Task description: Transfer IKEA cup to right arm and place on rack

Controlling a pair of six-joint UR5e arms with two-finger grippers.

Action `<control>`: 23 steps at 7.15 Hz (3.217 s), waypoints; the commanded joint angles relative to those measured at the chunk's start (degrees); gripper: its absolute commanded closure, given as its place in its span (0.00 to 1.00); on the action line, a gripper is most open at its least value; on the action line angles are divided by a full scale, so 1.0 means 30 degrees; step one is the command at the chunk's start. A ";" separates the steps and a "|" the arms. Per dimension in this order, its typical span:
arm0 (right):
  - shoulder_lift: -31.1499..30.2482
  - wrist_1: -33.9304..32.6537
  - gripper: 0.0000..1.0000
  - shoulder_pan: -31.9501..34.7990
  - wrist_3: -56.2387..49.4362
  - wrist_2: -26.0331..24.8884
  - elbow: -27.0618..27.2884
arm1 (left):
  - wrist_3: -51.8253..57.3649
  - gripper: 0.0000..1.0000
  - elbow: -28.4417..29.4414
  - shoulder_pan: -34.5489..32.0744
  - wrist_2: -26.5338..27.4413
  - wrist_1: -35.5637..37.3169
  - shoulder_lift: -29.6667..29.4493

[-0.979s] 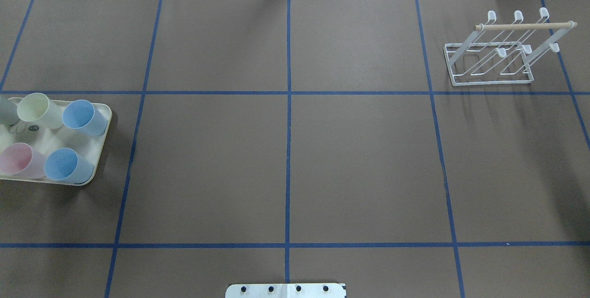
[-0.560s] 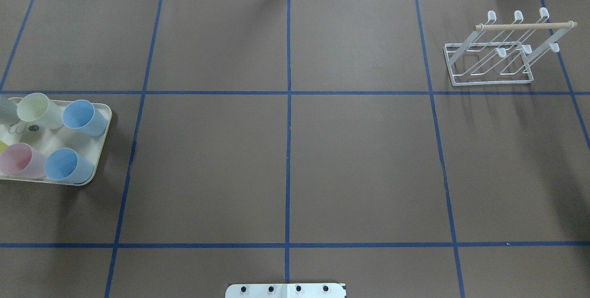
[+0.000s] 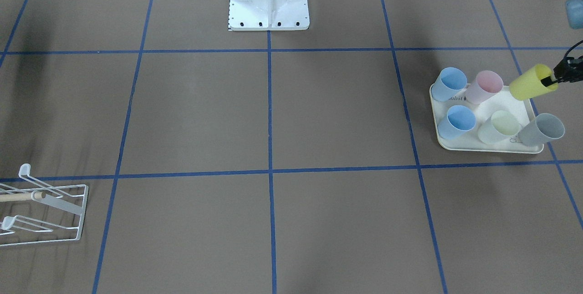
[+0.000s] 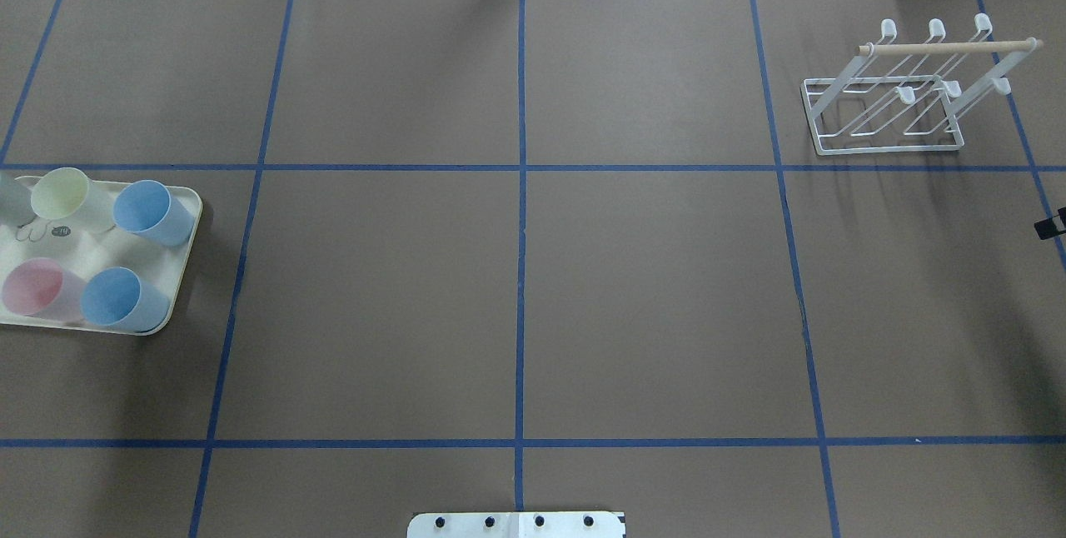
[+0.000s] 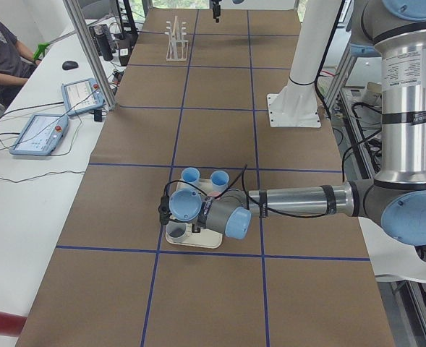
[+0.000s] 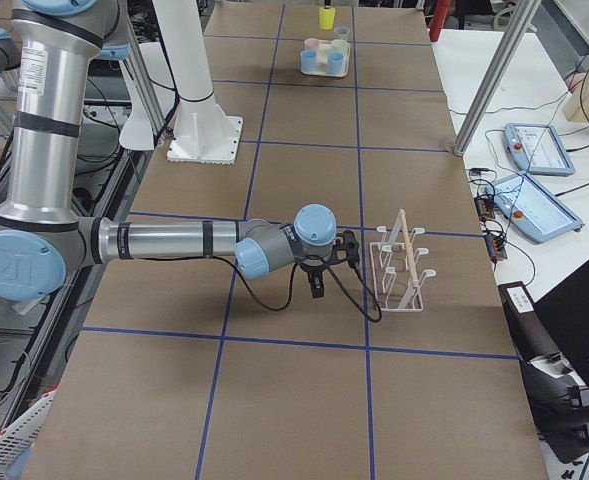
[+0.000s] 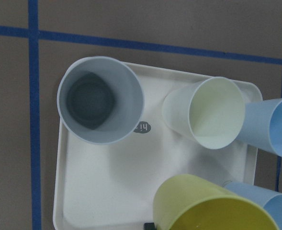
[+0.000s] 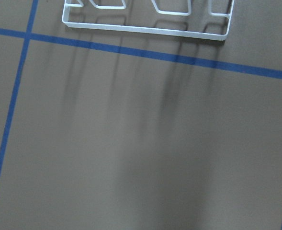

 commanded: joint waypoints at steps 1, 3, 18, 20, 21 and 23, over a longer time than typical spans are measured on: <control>0.1148 0.1315 0.01 -0.1164 0.3813 -0.0022 -0.0015 | -0.5218 1.00 -0.2110 -0.0064 -0.0031 -0.0082 -0.1001; 0.2815 0.3333 0.01 -0.2186 0.8175 -0.0342 -0.0073 | -1.0518 1.00 -0.3463 0.2237 -0.0031 -0.0141 -0.3162; 0.9474 2.2786 0.01 -1.1531 3.3626 -1.1964 -0.0015 | -3.7961 1.00 0.0775 1.5021 1.3907 -2.2945 -1.2432; 0.9619 2.3440 0.01 -1.2123 3.3655 -1.2825 0.0044 | -4.0162 1.00 0.0751 1.5200 1.4582 -2.3984 -1.2578; 0.9765 2.3499 0.01 -1.2212 3.3917 -1.2941 0.0073 | -4.0197 1.00 0.0750 1.5840 1.5458 -2.4743 -1.2579; 0.9825 2.3528 0.01 -1.2446 3.3919 -1.2943 0.0248 | -4.0168 1.00 0.0721 1.7509 1.7716 -2.6037 -1.2550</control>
